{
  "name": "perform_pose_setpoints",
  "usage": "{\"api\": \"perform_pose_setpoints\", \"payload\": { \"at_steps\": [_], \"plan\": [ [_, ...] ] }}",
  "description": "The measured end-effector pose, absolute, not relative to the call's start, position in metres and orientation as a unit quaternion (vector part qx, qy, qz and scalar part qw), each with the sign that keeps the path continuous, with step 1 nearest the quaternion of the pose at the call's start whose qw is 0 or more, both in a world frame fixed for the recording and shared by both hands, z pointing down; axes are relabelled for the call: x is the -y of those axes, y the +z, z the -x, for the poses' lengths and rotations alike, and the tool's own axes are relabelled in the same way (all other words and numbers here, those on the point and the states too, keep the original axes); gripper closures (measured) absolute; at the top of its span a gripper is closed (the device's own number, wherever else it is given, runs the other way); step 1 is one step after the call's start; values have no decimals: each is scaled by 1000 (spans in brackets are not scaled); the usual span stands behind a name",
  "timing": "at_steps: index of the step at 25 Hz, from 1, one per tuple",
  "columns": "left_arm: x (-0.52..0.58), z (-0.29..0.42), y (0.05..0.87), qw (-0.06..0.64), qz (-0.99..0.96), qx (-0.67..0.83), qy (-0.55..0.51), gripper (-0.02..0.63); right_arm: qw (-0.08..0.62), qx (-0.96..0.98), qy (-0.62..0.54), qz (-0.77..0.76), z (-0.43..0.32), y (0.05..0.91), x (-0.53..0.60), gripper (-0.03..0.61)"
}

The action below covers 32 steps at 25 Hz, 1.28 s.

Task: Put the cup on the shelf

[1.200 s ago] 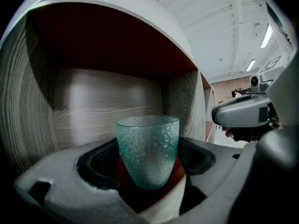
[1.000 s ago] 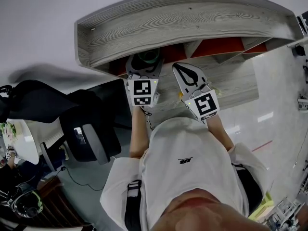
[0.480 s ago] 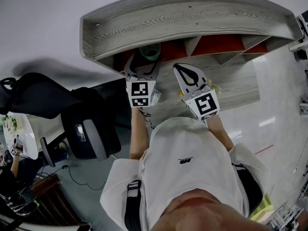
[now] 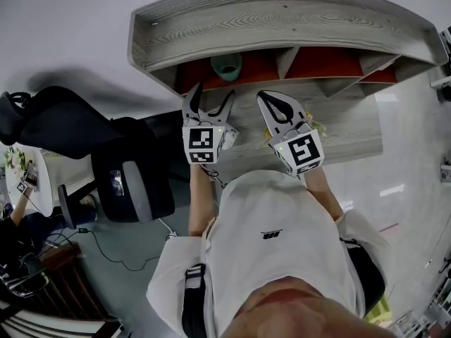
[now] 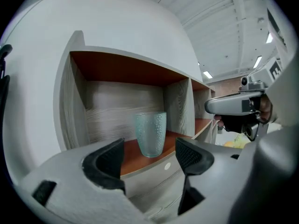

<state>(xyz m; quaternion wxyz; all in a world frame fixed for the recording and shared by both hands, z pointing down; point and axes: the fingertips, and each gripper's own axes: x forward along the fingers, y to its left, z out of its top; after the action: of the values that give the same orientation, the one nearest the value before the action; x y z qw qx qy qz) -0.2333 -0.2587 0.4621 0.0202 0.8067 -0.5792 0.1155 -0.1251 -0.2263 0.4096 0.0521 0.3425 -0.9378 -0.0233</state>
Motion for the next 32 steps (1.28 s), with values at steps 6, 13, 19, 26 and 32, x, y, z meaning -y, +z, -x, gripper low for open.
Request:
{"api": "perform_pose_setpoints", "payload": {
  "at_steps": [6,13,19,26,32],
  "plan": [
    [238,231,446,-7,-800,590,108,365,40,943,-28,-330,125,399,219,551],
    [207,235,426,-14,-786,613,85,467,31,949,-40,-310,123,390,207,551],
    [174,233,417,-18,-778,625,67,574,27,954,-31,-296,116,398,190,552],
    [152,224,430,-5,-773,629,86,579,23,961,-22,-275,112,405,172,552],
    [143,222,426,-13,-767,636,86,579,16,966,-28,-258,114,404,168,552]
  ]
}}
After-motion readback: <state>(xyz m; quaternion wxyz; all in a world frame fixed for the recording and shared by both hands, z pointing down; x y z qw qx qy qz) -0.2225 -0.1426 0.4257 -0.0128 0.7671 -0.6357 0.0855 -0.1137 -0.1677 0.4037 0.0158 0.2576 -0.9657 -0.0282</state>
